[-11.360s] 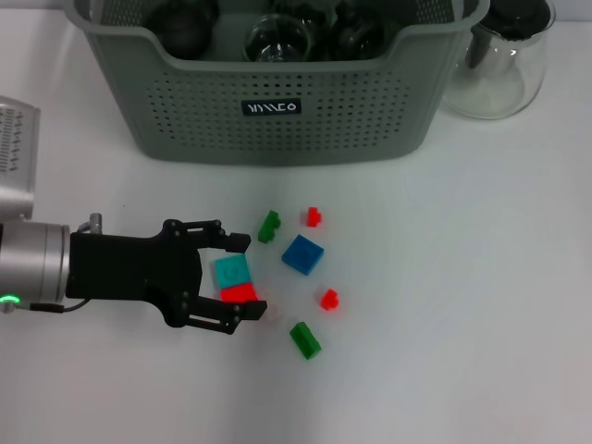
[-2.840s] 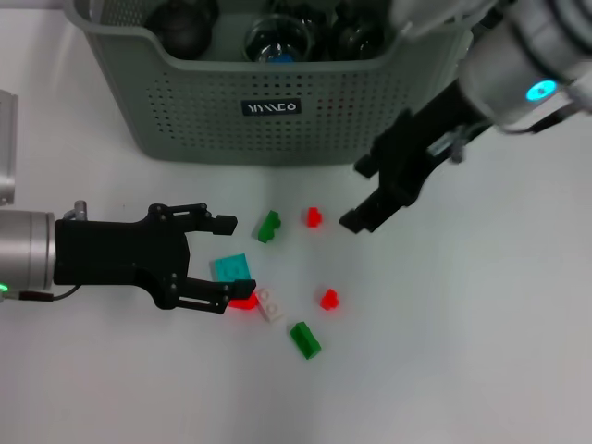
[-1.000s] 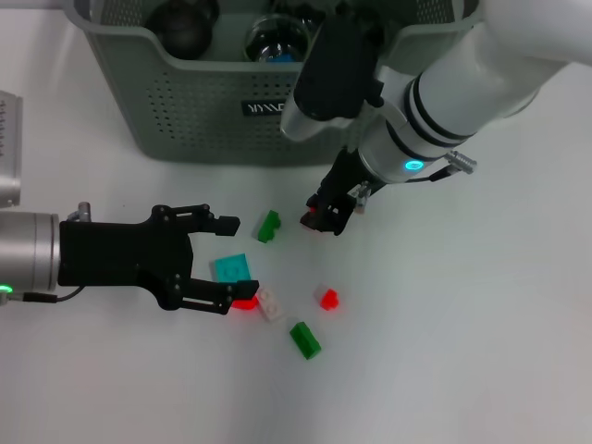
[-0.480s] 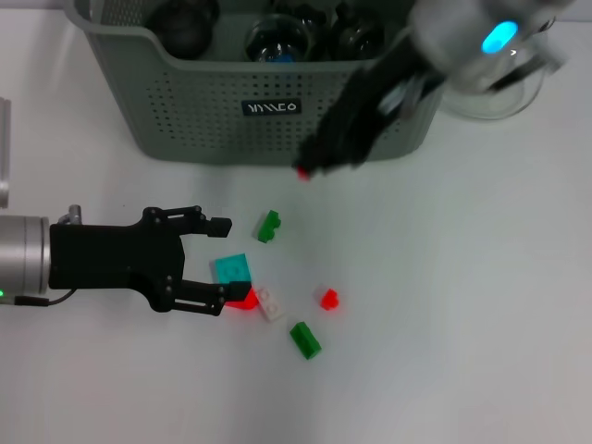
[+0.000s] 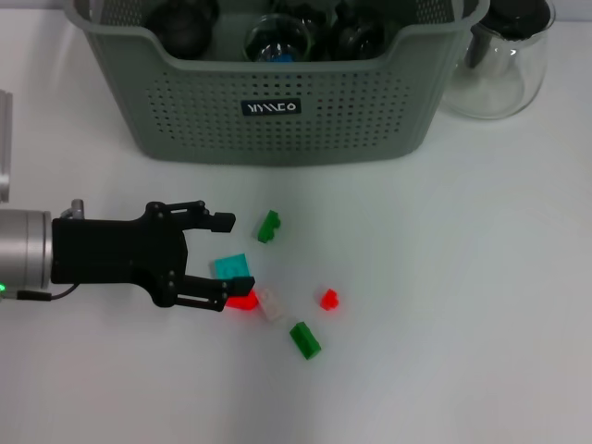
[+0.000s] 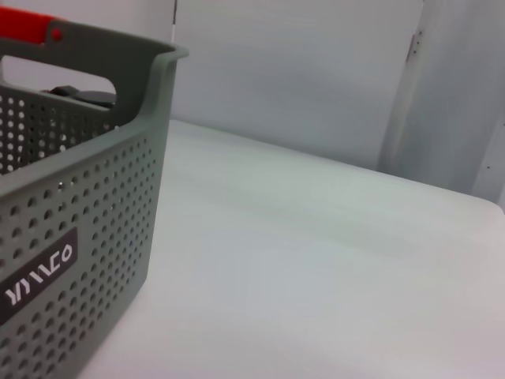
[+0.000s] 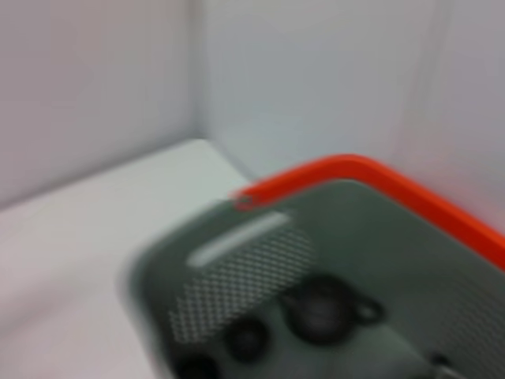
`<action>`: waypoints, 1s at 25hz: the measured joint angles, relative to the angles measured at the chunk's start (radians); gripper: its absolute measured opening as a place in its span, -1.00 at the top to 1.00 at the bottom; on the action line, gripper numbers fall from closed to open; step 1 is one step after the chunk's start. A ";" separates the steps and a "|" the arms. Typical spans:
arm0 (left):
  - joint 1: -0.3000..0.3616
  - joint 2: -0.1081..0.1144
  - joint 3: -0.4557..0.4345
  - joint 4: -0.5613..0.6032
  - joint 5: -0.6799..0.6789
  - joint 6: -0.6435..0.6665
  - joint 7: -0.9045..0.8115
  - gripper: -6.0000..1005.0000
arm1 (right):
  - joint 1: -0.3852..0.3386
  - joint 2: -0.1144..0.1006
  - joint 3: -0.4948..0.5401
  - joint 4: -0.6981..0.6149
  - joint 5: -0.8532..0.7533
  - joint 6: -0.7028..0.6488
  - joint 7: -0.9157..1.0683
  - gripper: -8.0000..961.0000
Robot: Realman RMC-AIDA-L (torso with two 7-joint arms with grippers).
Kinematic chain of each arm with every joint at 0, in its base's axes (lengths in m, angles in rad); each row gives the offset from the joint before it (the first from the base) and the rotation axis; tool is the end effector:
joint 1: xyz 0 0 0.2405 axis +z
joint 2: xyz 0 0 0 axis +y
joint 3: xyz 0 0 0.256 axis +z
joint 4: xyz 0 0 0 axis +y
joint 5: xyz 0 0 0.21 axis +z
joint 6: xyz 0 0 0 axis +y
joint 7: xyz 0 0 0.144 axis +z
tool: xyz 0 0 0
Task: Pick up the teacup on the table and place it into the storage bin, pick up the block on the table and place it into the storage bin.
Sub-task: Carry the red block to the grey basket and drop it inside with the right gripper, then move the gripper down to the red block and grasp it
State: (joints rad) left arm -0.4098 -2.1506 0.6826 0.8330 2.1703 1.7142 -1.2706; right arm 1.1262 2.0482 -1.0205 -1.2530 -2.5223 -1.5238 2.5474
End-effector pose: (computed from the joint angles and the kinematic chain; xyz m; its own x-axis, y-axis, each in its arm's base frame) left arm -0.2781 0.2795 -0.0084 0.8823 0.2702 0.3854 0.3306 -0.9386 -0.0989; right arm -0.0001 0.4369 0.0561 0.9062 -0.4038 -0.1258 -0.4173 -0.8051 -0.4215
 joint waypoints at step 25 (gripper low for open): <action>0.000 0.000 0.000 -0.006 0.003 -0.008 0.004 -0.77 | 0.111 0.057 -0.324 0.577 -0.083 0.615 -0.042 0.01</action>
State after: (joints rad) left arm -0.4095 -2.1506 0.6826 0.8268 2.1732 1.7064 -1.2670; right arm 1.2371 2.1048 -1.3447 -0.6757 -2.6057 -0.9092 2.5051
